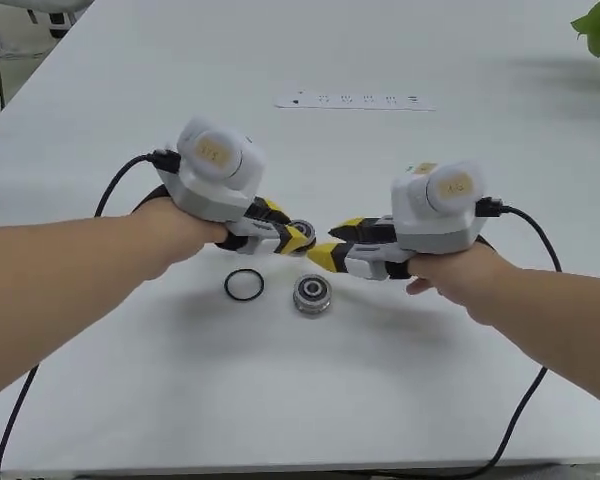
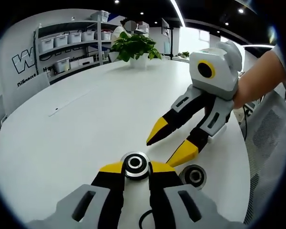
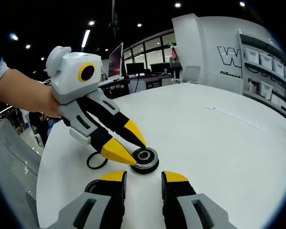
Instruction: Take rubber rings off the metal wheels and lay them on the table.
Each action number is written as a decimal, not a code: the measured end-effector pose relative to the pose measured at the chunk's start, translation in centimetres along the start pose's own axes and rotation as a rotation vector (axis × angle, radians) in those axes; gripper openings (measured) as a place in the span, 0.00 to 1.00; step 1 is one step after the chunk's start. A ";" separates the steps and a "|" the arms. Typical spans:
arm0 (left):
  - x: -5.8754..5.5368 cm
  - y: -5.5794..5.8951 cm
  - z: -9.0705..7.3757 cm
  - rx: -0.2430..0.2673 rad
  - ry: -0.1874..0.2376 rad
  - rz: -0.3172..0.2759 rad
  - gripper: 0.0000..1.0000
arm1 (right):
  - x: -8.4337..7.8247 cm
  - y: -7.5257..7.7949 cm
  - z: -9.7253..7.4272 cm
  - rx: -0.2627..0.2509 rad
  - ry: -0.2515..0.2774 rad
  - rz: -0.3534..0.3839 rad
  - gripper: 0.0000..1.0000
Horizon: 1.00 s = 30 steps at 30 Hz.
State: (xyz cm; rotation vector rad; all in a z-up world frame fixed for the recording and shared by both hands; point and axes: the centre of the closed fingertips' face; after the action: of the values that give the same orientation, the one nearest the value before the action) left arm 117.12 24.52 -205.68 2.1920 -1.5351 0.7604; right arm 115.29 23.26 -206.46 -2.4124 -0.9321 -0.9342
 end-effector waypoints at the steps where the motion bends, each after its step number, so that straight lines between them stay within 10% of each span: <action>1: -0.1 0.0 0.1 0.001 -0.003 -0.001 0.13 | 0.0 0.0 0.0 0.000 0.000 0.000 0.27; 30: 0.1 0.0 0.0 0.033 0.006 -0.006 0.07 | 0.7 0.0 1.8 -0.047 -0.015 0.013 0.25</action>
State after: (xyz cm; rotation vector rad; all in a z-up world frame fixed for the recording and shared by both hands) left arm 117.14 24.45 -205.64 2.2149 -1.5226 0.7948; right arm 116.45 24.59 -207.25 -2.4653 -0.9090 -0.9443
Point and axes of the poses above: the centre of the closed fingertips' face, and the gripper's own axes: z roughly forward along the fingers, y roughly to its right, x roughly out of its top, and after that the axes turned 15 degrees about -y, right-handed
